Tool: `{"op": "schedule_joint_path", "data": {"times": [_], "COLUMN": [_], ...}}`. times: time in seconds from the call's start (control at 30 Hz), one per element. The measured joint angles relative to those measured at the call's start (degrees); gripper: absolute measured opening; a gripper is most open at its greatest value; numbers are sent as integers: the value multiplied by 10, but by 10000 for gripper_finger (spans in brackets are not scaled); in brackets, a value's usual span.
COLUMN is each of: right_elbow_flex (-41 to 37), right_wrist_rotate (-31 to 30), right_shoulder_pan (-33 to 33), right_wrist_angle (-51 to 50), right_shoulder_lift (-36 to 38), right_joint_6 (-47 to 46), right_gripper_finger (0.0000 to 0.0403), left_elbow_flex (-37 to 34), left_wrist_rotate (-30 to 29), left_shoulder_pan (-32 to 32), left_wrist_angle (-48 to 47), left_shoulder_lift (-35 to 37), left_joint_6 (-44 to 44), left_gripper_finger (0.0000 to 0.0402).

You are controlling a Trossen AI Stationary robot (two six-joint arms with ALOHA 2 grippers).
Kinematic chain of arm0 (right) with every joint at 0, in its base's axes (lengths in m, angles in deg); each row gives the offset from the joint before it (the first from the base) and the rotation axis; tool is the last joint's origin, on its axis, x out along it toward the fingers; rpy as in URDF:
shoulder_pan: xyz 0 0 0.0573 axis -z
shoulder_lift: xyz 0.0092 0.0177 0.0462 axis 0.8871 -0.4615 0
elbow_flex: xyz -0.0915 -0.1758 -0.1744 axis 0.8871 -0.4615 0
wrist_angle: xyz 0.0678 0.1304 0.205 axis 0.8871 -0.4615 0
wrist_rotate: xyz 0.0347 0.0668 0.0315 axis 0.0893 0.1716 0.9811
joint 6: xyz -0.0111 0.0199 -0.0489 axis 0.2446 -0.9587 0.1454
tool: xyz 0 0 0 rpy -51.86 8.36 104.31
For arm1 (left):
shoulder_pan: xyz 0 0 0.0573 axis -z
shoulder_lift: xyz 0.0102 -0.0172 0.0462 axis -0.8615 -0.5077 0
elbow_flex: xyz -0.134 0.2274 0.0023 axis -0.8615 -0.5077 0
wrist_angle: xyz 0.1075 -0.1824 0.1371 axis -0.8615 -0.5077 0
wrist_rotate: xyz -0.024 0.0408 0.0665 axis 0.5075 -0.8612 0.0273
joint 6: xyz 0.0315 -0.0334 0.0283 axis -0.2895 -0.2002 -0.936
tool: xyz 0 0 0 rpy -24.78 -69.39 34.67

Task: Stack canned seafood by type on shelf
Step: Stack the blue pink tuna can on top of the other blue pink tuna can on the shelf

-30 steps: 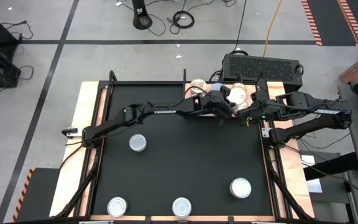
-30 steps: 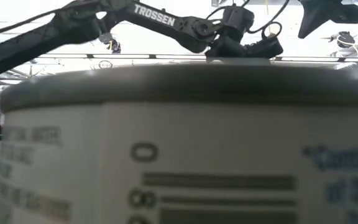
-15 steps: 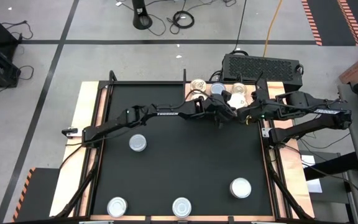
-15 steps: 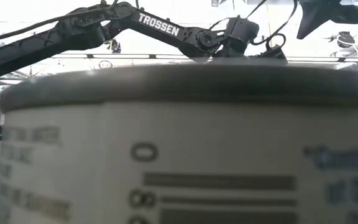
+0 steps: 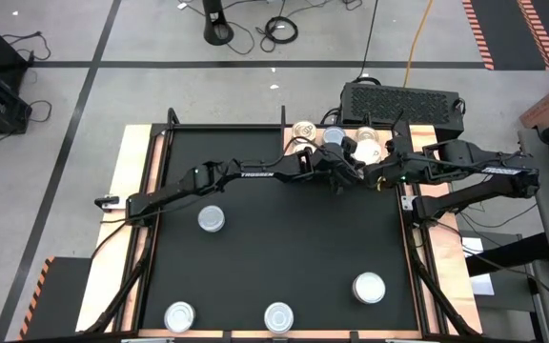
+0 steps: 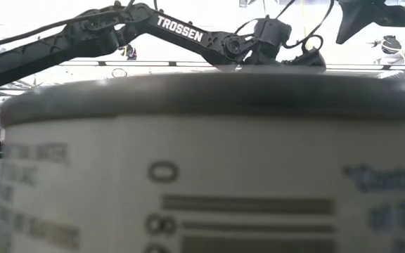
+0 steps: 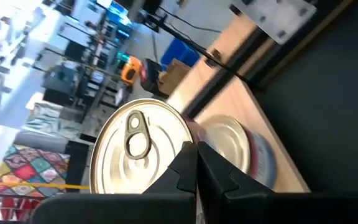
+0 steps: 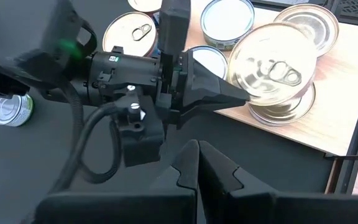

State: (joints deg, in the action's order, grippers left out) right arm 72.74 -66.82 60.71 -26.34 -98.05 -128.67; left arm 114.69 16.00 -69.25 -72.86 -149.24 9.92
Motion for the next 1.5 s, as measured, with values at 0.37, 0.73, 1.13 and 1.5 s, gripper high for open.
{"op": "schedule_joint_path", "data": {"times": [0.37,0.73,1.13,1.5], "right_elbow_flex": [0,0,0,0], "right_wrist_rotate": [0,4,4,3], "right_shoulder_pan": [0,0,0,0], "right_wrist_angle": [1,1,0,0], "right_shoulder_lift": [0,0,0,0], "right_joint_6": [0,-7,-5,-2], "right_gripper_finger": [0,0,0,0], "left_elbow_flex": [0,0,0,0], "left_wrist_rotate": [17,19,19,-29], "left_shoulder_pan": [-3,-5,-5,-3], "left_wrist_angle": [18,17,21,63], "left_shoulder_lift": [-7,-19,-19,-11], "left_joint_6": [8,6,9,9], "left_gripper_finger": [0,0,26,40]}}
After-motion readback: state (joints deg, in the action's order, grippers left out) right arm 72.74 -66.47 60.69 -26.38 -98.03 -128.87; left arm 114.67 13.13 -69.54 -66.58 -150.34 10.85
